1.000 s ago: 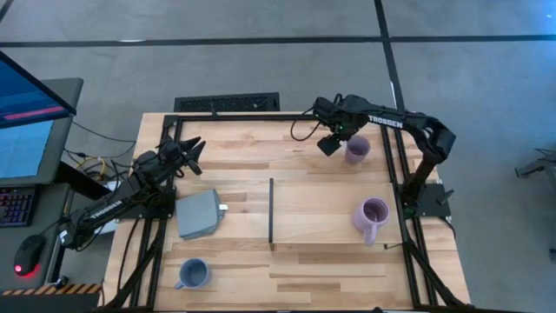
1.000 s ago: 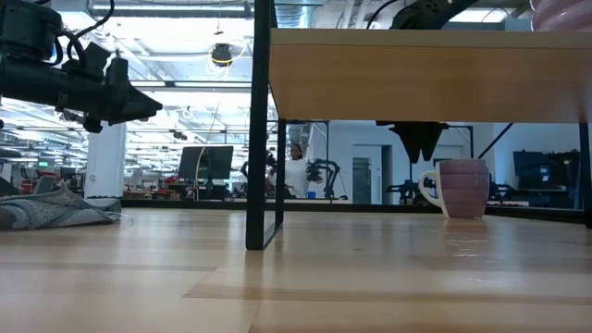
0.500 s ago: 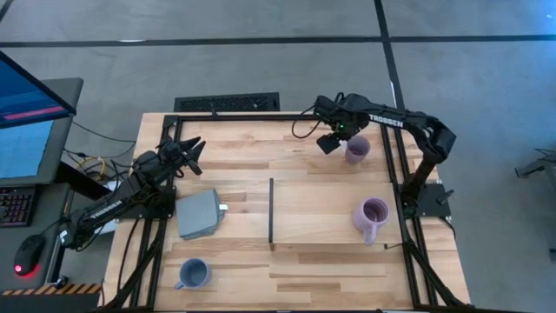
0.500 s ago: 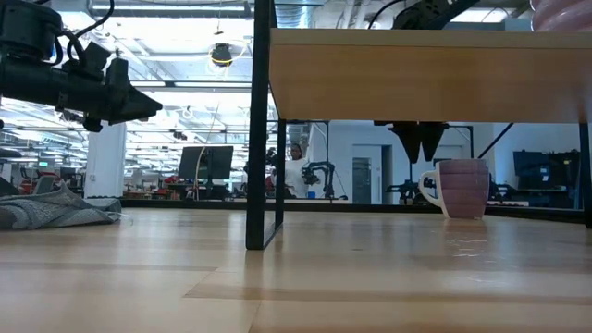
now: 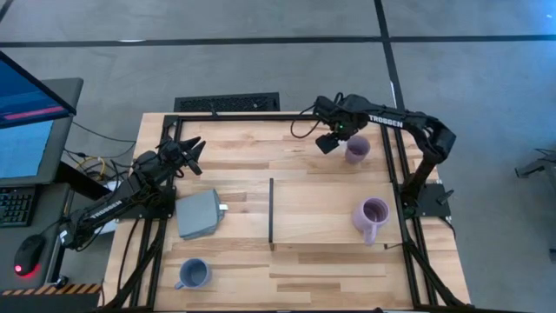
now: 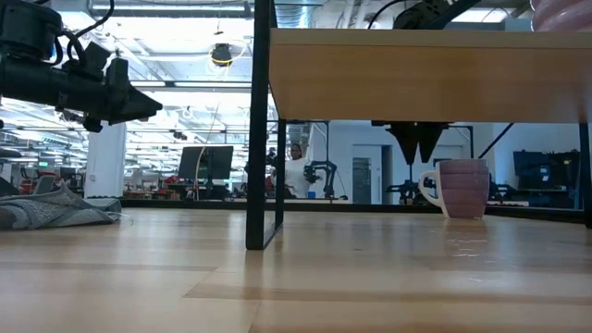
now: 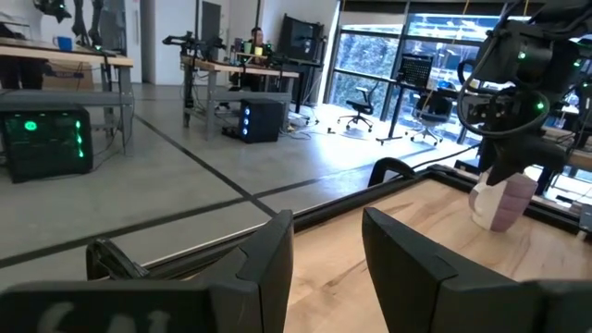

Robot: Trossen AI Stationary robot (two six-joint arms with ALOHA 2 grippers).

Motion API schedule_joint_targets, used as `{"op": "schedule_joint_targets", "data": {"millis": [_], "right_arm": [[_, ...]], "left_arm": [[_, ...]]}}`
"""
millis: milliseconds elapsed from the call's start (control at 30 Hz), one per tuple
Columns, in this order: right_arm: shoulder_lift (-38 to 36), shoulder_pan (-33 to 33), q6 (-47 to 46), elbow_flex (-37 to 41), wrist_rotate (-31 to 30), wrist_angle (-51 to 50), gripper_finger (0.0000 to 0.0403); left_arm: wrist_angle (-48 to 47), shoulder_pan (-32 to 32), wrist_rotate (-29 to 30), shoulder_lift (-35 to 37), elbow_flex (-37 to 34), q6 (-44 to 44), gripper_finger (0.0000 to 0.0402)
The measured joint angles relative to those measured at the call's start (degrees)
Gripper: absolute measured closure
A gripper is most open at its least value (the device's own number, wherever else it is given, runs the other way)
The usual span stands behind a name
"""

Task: Stack small to large cups/mugs on shelf
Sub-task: Put the purple mug on the shelf

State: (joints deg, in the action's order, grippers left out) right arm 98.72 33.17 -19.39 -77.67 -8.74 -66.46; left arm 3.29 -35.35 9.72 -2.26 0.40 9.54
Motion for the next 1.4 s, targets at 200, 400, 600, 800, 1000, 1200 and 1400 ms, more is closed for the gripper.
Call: {"op": "schedule_joint_targets", "data": {"millis": [200, 400, 600, 800, 1000, 1200, 1400], "right_arm": [[0.0, 0.3, -3.2, 0.0, -0.3, -0.5, 0.0159], [0.0, 0.3, -2.5, 0.3, -0.3, 1.1, 0.0159], [0.0, 0.3, -1.4, 2.5, -0.3, 2.9, 0.0159], [0.0, 0.3, -1.6, 4.6, -0.7, 3.8, 0.0159], [0.0, 0.3, -1.6, 4.8, -0.4, 4.8, 0.0159], [0.0, -0.6, -1.6, 4.8, 1.6, 4.2, 0.0159], [0.0, -3.0, -1.1, 4.8, 3.0, 3.7, 0.0159]], "left_arm": [[0.0, 0.0, 0.0, 0.0, 0.0, 0.1, 0.0280], [0.0, 0.0, 0.0, 0.0, 0.0, 0.1, 0.0280], [0.0, 0.0, 0.0, 0.0, 0.0, 0.1, 0.0280], [0.0, 0.0, 0.0, 0.0, 0.0, 0.1, 0.0280], [0.0, 0.0, 0.0, 0.0, 0.0, 0.1, 0.0280], [0.0, 0.0, 0.0, 0.0, 0.0, 0.1, 0.0280], [0.0, 0.0, 0.0, 0.0, 0.0, 1.0, 0.0280]]}}
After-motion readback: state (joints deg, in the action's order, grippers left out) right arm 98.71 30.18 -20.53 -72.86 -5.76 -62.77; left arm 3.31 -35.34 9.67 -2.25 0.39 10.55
